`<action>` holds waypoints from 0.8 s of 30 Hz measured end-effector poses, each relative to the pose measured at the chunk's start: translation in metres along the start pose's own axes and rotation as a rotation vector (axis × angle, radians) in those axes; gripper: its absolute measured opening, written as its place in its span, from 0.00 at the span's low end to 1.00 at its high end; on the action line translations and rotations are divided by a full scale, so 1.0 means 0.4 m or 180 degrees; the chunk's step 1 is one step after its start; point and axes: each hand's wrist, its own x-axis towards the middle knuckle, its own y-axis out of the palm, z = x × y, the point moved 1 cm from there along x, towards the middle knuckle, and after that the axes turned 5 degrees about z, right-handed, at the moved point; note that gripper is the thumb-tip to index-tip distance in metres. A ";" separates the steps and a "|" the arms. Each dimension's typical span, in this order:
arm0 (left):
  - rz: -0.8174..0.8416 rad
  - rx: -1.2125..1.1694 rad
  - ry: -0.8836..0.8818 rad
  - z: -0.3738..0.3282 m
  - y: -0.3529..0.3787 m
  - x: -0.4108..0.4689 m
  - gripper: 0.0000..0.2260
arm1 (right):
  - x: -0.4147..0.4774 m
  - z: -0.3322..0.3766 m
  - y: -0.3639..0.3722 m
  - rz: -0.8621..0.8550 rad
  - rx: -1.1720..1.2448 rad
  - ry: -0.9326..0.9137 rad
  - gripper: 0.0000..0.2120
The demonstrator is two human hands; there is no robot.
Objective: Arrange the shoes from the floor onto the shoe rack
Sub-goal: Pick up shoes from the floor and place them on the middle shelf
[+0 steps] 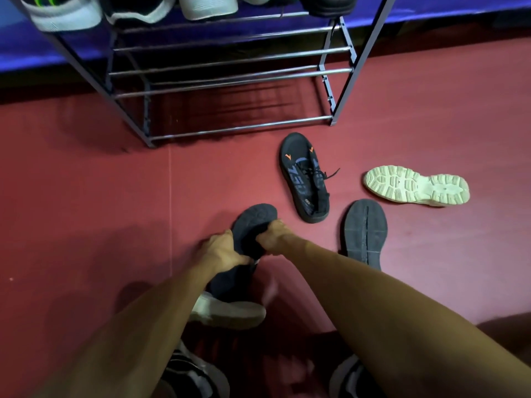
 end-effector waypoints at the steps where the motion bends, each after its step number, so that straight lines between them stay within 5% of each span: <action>1: 0.0022 -0.0003 0.0044 -0.003 -0.005 0.001 0.41 | 0.000 0.003 -0.001 0.0042 0.0084 -0.0004 0.30; 4: 0.0122 -0.0047 0.0048 -0.003 -0.015 -0.001 0.38 | -0.004 0.007 -0.004 -0.0020 0.0446 0.0031 0.27; 9: 0.0069 -0.0437 -0.0043 0.016 0.001 -0.013 0.40 | -0.039 0.021 -0.012 0.0036 0.0878 -0.0073 0.04; 24: 0.0313 -0.2879 0.0433 -0.132 -0.183 -0.188 0.14 | -0.233 0.097 -0.222 -0.0702 0.1253 -0.1378 0.10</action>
